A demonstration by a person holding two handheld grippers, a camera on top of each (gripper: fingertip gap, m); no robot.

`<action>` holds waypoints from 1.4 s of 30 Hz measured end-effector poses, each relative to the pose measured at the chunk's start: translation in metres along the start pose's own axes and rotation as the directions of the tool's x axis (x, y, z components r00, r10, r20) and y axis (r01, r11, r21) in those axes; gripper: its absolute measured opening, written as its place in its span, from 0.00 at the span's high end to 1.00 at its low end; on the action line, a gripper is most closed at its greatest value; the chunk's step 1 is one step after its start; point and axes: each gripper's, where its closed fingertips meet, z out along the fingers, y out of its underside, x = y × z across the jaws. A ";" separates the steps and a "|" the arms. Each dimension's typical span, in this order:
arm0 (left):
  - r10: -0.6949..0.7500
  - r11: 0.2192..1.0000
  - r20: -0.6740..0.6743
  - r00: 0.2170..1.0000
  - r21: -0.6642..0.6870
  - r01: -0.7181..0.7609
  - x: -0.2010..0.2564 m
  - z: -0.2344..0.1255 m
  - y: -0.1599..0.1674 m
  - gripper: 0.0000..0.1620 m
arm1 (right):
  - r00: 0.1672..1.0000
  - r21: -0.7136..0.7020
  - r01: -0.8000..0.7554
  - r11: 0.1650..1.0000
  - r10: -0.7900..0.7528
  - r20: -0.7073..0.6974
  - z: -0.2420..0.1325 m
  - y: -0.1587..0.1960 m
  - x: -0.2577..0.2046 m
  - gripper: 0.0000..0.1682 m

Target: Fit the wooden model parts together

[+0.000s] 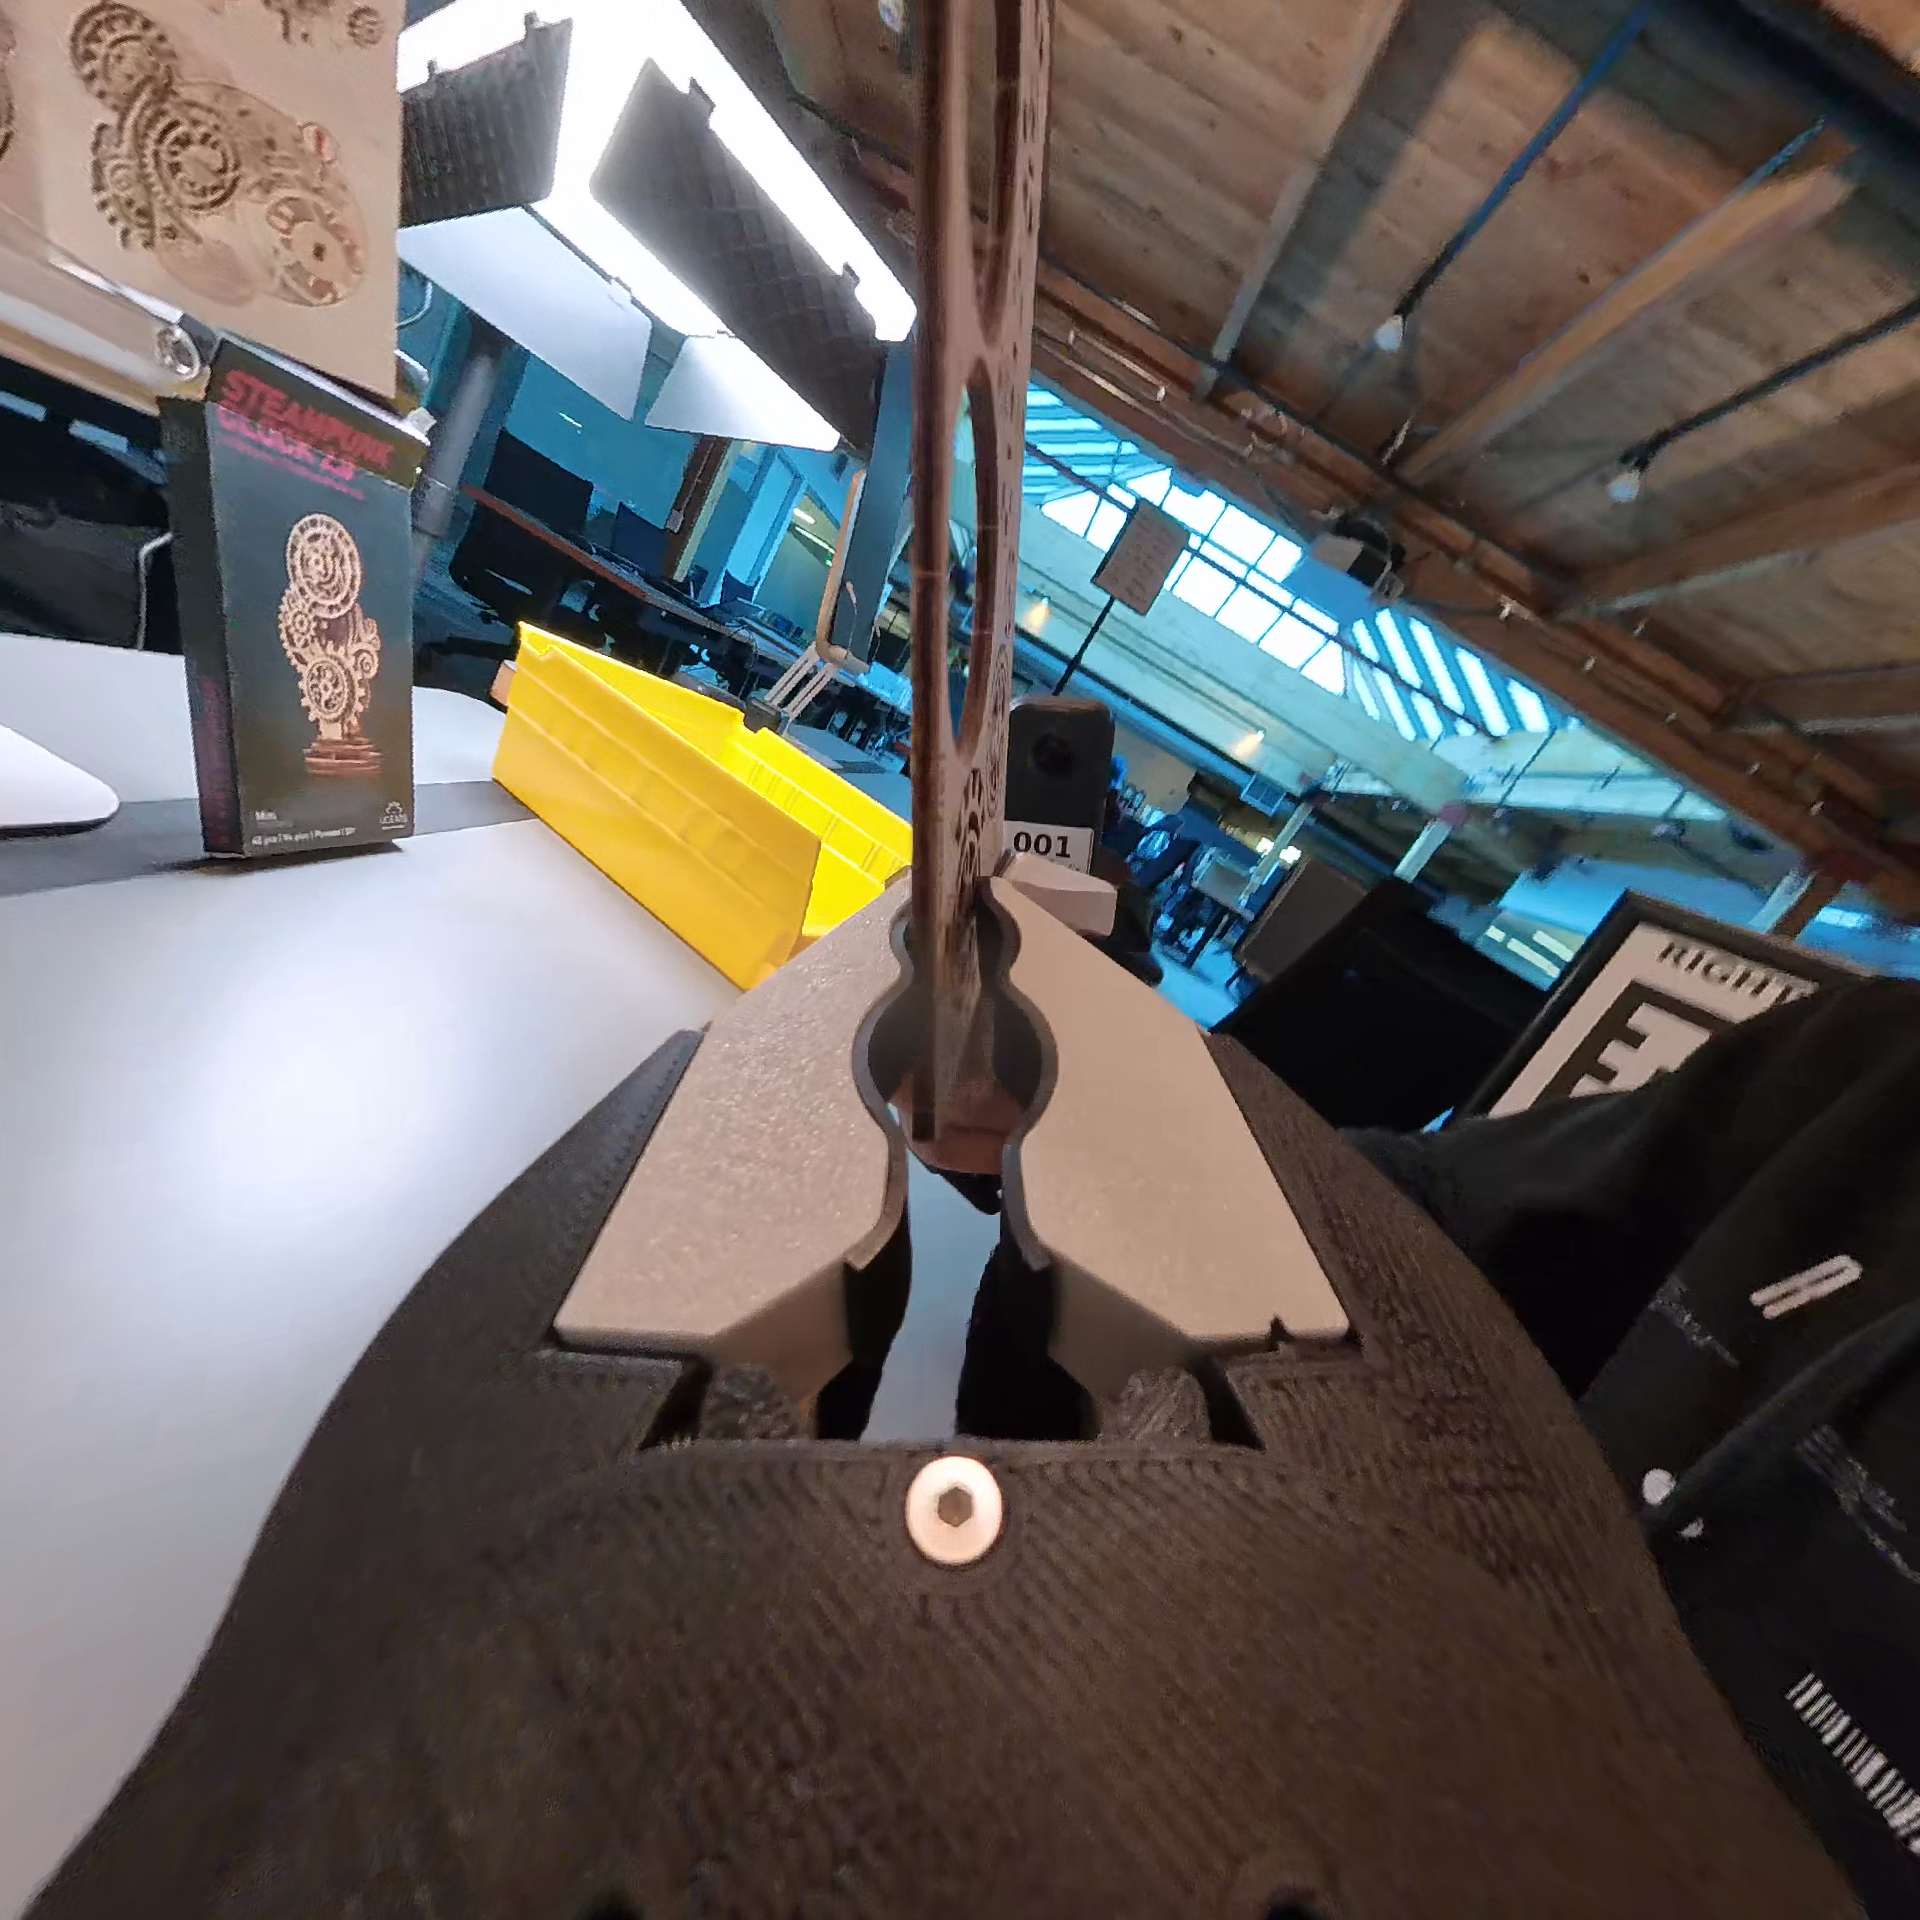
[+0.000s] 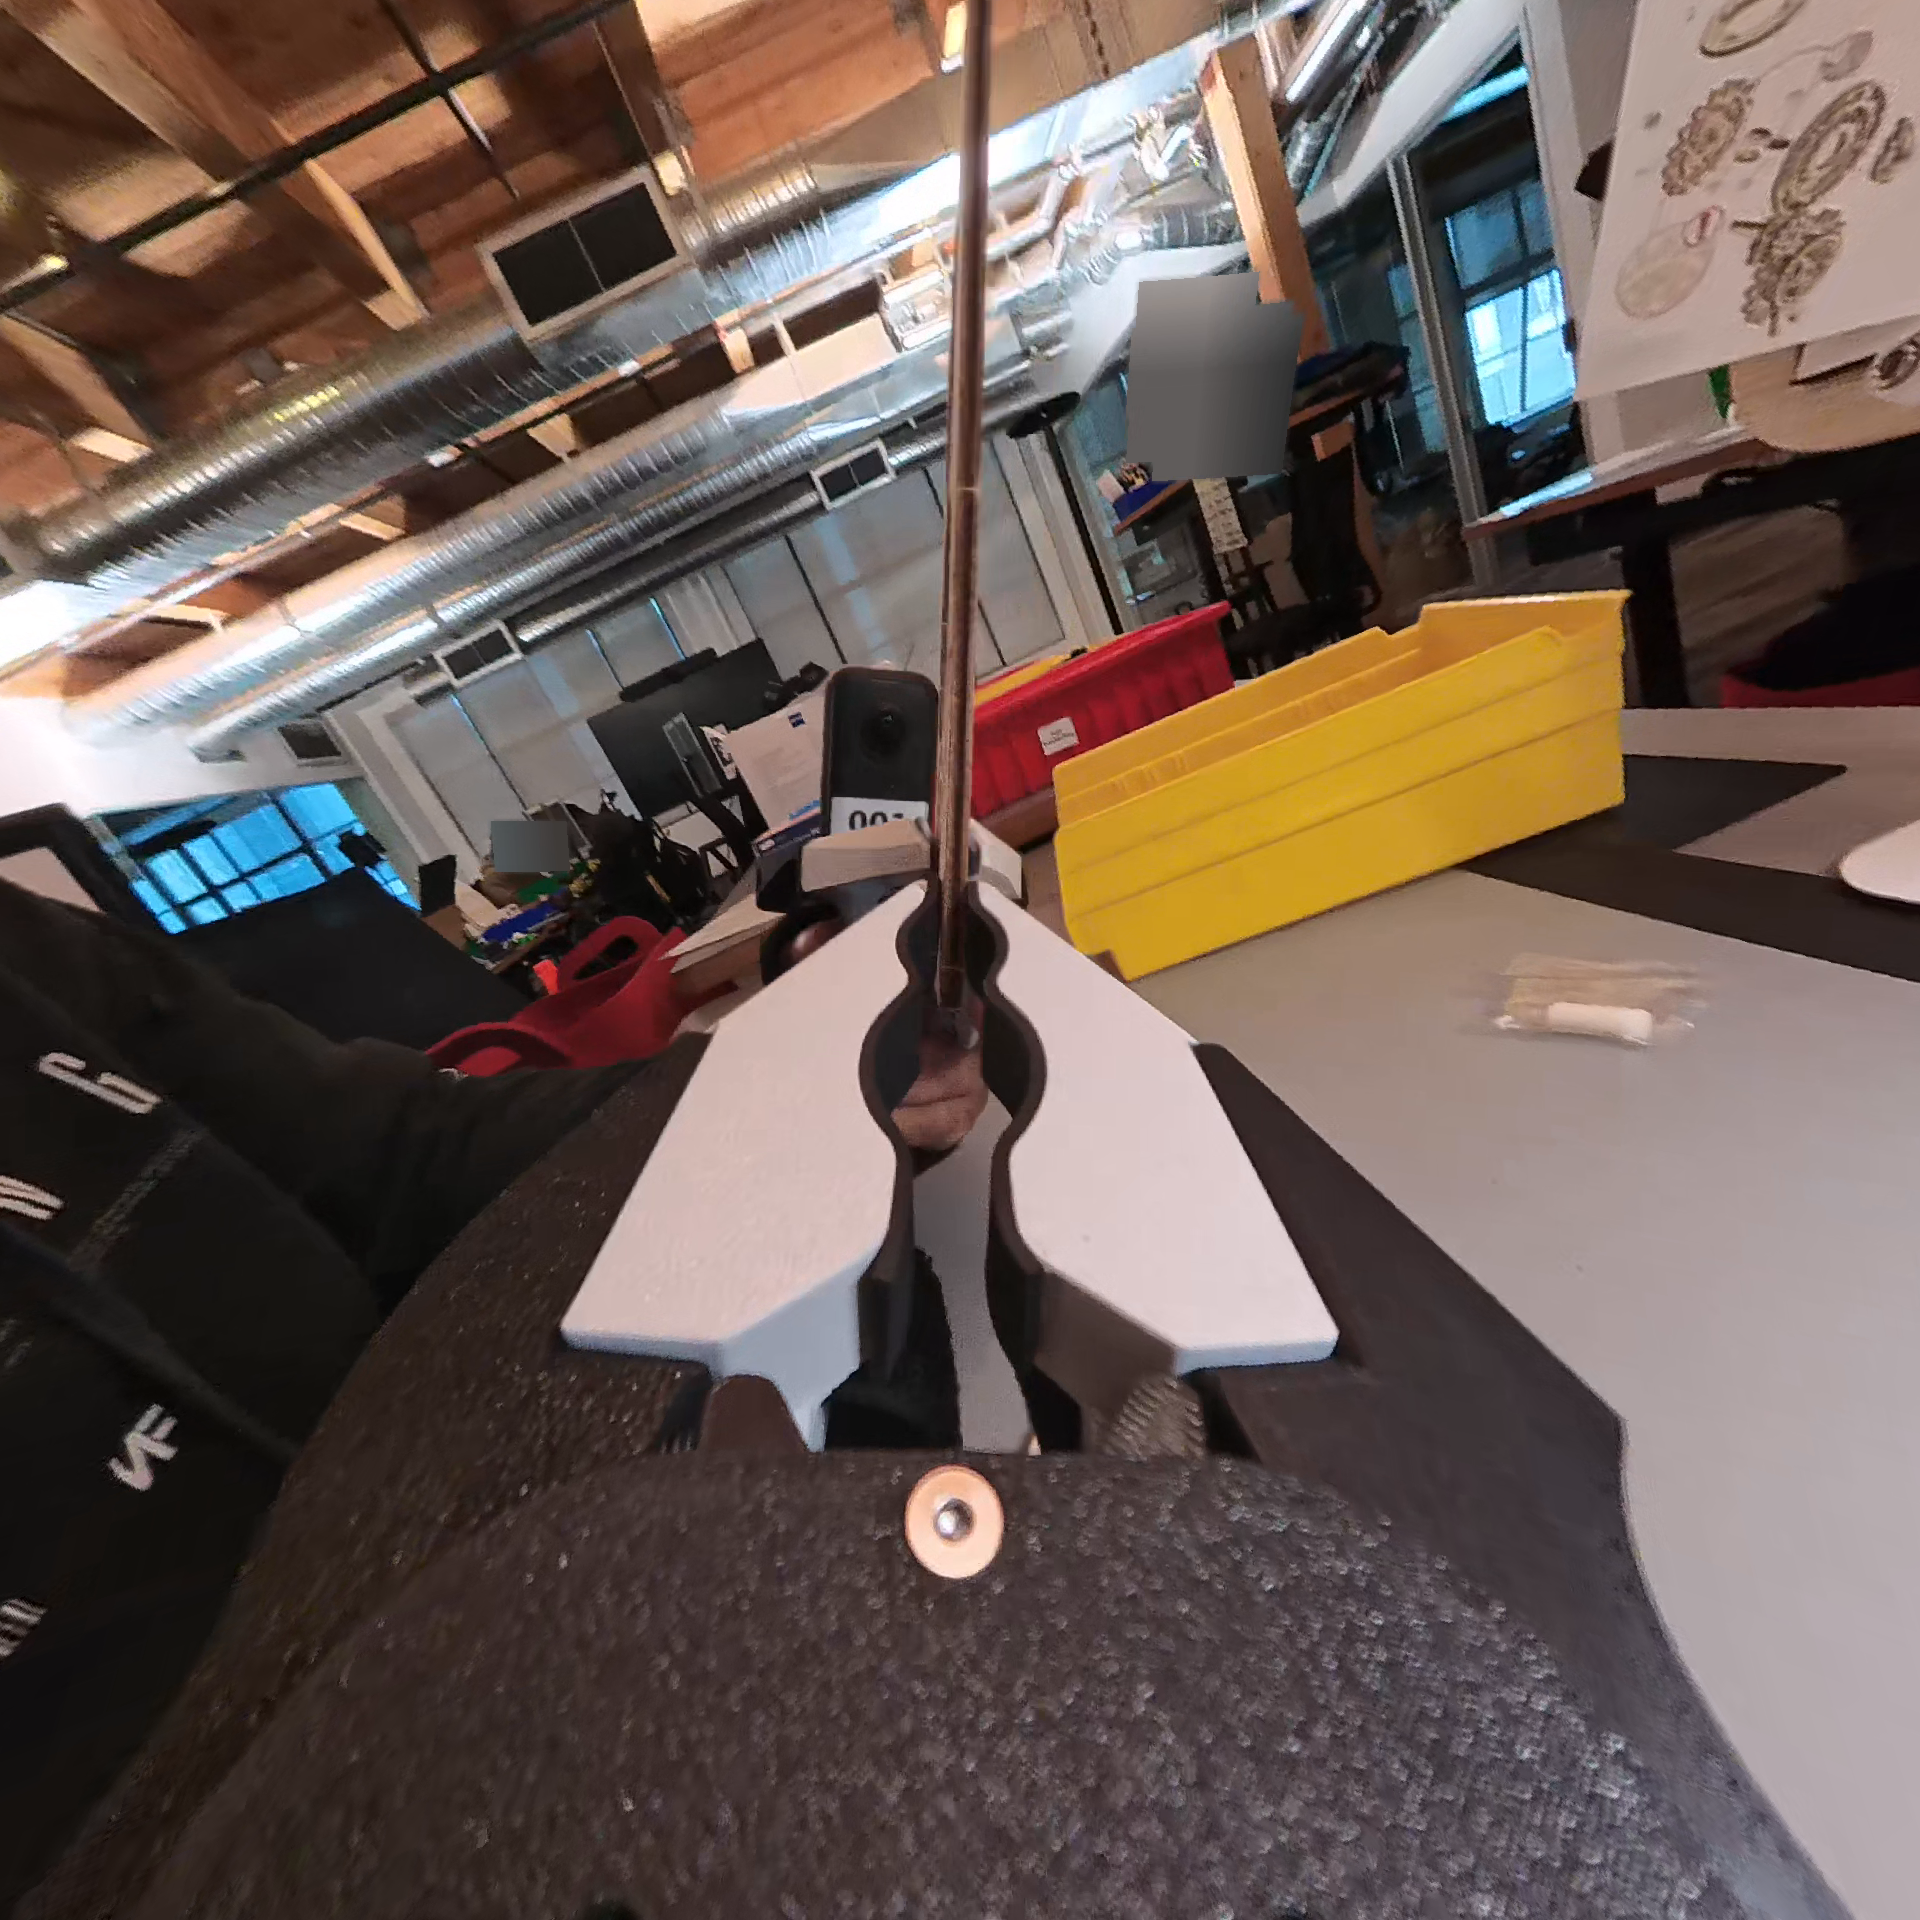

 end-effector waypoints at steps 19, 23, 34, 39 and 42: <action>0.038 0.996 0.061 0.997 -0.081 -0.033 0.013 0.013 0.010 0.99 | 0.997 0.035 -0.070 0.997 0.069 0.028 -0.002 0.004 -0.003 0.98; -0.012 0.997 0.076 0.997 -0.078 0.018 0.006 0.012 0.011 0.99 | 0.997 0.020 -0.078 0.997 0.079 -0.023 0.000 0.007 0.004 0.97; -0.039 0.994 0.109 0.993 -0.100 0.050 -0.003 0.010 0.018 0.99 | 0.991 -0.030 -0.087 0.996 0.083 -0.106 -0.003 0.017 0.013 0.97; -0.086 0.990 0.124 0.989 -0.101 0.098 -0.009 0.009 0.021 0.99 | 0.984 -0.043 -0.101 0.994 0.093 -0.151 -0.003 0.021 0.018 0.97; -0.111 0.987 0.139 0.984 -0.099 0.125 -0.013 0.008 0.023 0.99 | 0.978 -0.054 -0.101 0.993 0.089 -0.188 -0.002 0.023 0.022 0.96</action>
